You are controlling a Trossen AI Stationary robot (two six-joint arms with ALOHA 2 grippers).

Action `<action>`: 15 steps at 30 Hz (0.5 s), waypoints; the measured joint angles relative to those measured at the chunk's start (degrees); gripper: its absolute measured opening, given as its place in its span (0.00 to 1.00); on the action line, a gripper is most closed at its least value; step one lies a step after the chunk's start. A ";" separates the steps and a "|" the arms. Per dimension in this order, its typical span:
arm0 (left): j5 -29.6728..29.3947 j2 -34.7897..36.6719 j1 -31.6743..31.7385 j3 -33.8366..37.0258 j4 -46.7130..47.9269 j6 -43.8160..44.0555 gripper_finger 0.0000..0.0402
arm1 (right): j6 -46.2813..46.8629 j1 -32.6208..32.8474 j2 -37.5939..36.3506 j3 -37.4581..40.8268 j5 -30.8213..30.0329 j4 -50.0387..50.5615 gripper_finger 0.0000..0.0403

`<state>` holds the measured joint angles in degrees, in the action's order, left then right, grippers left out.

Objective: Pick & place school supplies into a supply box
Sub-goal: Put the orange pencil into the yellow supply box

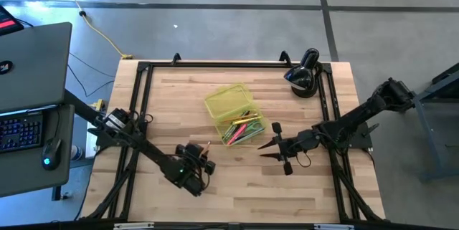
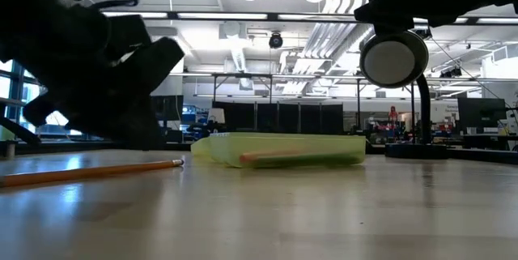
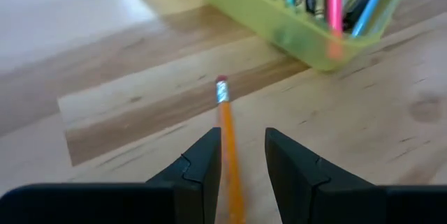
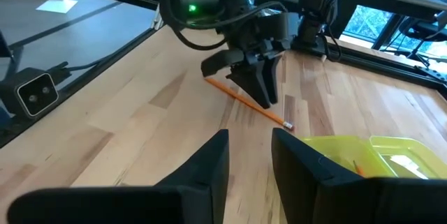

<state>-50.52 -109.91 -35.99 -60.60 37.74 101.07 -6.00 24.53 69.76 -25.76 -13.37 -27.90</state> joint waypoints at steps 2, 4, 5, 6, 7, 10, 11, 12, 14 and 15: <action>0.09 0.00 -0.04 1.58 -1.72 1.22 0.36 | 0.04 0.00 0.00 0.00 0.02 0.00 0.22; 0.84 0.00 -0.04 2.84 -3.66 1.19 0.35 | 0.22 0.00 0.00 0.00 0.02 0.02 0.22; 0.86 0.00 -0.04 3.28 -4.52 1.15 0.36 | 0.22 0.00 0.00 0.00 0.02 0.02 0.22; 0.63 0.01 -0.03 3.64 -5.07 1.17 0.36 | 0.22 -0.02 0.00 0.00 0.02 0.02 0.22; 0.32 0.00 -0.02 3.82 -5.26 1.18 0.36 | 0.22 -0.02 0.00 0.00 0.02 0.02 0.22; 0.29 0.00 -0.02 3.87 -5.30 0.89 0.36 | 0.22 -0.02 0.00 0.00 0.02 0.02 0.22; 0.53 0.00 -0.02 3.87 -5.25 0.59 0.36 | 0.22 -0.02 0.00 0.00 0.03 0.02 0.22; 0.55 0.00 -0.02 3.87 -5.27 0.03 0.36 | 0.22 -0.02 0.00 0.00 0.03 0.02 0.22; 0.54 0.00 -0.02 3.87 -5.23 -0.29 0.35 | 0.22 -0.02 0.00 0.00 0.02 0.02 0.22; 0.55 0.00 -0.02 3.87 -5.19 -0.32 0.35 | 0.22 -0.02 0.00 0.00 0.04 0.02 0.22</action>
<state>-49.98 -109.91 -36.01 -56.73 32.55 100.76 -5.78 24.51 69.76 -25.76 -13.32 -27.88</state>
